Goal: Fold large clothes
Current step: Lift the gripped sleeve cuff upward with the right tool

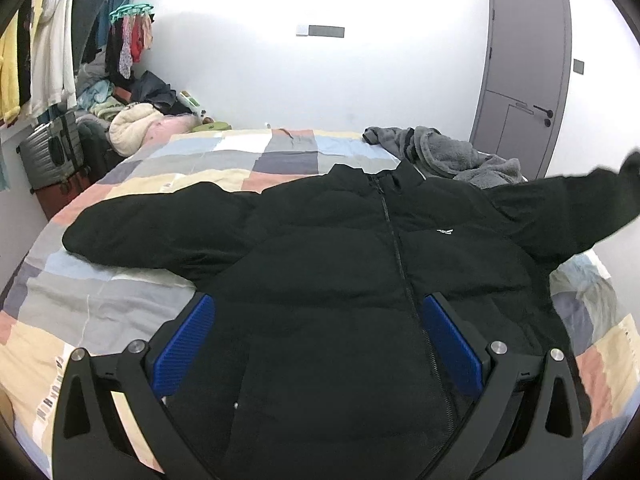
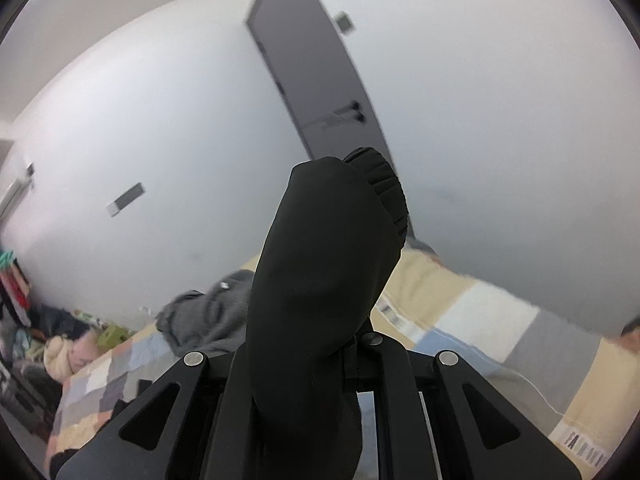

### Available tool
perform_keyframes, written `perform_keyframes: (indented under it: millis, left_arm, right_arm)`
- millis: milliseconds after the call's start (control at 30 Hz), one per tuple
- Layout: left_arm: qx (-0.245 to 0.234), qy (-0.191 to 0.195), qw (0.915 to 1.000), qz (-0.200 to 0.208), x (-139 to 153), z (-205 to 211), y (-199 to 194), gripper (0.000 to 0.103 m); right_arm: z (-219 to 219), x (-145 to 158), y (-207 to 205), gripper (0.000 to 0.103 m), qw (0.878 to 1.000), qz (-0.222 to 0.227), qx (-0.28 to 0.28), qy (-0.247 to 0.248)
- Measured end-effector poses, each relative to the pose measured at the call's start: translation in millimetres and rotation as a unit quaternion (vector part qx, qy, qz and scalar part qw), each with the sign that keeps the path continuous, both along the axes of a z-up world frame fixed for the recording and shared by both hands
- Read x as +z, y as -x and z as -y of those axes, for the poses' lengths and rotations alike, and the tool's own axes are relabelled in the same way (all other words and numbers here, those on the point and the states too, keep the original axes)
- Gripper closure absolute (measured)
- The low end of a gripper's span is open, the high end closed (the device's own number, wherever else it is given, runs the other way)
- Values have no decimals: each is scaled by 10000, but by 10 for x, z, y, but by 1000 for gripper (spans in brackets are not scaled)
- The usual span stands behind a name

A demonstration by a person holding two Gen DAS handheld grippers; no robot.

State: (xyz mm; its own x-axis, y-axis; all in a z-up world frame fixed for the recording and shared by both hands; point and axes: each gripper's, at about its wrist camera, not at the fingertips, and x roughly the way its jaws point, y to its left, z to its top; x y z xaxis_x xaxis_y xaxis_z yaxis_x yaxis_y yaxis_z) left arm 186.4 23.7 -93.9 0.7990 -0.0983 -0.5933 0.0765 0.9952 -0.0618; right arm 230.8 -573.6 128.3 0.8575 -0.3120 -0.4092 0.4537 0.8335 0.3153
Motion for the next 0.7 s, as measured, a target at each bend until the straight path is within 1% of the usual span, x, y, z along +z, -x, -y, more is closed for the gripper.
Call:
perform_keyframes:
  millis: [167,267,367,433,500,567,600,633,700]
  left_arm:
    - [-60,131,9999,18,-15,-104,26,0]
    - [-99,166,9998,60,-9,-182,34,0]
    - [-80,282,9995,114,0,-273,53,0]
    - [-93,336,9993,131,-1,-306,68,0]
    - [-105,406,9990,163,0,-356,74,0]
    - [-109,448,9988,169,-3,-381,76,0]
    - [-116,509,9985,159,-14,-406,71,0]
    - [-107,550,9983,151,-22,-413,62,0]
    - [-61,596,9982,98,-60,-433,56,0]
  right_arm:
    - [-694,502,-89,95,9985,56,290,456]
    - [-1229,819,-156,95,9951,164,610,766]
    - [-1731,1031,-215,94,9906,205,883,1021]
    - [-2164,1149,-280,94,9855,231,1143,1234]
    - [-2604,1201,-370,94,9789,224,1405,1469]
    - [-2937,1193,-470,94,9734,206,1629,1599]
    - [-3194,1168,-533,94,9692,180,1790,1679]
    - [-3306,1110,-564,93,9670,153,1881,1714]
    - [-3702,987,-701,92,9597,92,2188,1763]
